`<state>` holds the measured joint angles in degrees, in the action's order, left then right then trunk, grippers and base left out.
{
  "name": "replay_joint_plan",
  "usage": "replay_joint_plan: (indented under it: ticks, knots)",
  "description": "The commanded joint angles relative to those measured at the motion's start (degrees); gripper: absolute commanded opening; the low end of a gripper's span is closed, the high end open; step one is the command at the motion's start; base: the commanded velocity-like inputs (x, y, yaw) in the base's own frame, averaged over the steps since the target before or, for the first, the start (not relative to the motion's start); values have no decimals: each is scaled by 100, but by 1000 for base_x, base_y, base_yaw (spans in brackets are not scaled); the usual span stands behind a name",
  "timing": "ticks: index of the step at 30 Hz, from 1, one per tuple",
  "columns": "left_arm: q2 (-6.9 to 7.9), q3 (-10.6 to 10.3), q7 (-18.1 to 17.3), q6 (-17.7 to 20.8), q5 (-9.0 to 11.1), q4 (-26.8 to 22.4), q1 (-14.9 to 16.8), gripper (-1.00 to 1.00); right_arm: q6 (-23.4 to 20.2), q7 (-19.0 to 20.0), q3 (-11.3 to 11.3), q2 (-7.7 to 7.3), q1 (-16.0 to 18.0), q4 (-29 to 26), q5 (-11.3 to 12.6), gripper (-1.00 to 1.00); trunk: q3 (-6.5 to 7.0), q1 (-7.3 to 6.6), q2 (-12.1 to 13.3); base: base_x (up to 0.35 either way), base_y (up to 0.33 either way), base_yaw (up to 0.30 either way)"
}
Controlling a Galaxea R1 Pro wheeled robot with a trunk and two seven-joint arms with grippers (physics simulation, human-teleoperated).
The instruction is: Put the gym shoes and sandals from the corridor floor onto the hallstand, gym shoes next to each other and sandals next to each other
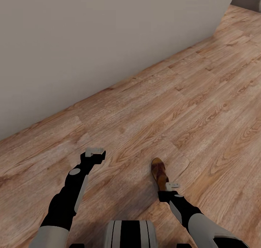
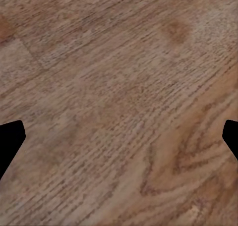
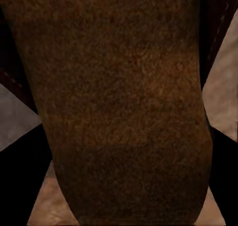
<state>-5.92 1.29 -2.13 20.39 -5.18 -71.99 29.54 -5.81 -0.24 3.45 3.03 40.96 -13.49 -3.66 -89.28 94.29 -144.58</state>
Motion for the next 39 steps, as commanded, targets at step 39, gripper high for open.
replay_joint_plan:
  ticks: [39]
  knots:
    - [-5, 11, -20, 27, -54, -8, 2, 100, -35, 15, 42, 4, -1, -13, -38, -100, 307, -37, 17, 0, 0, 0]
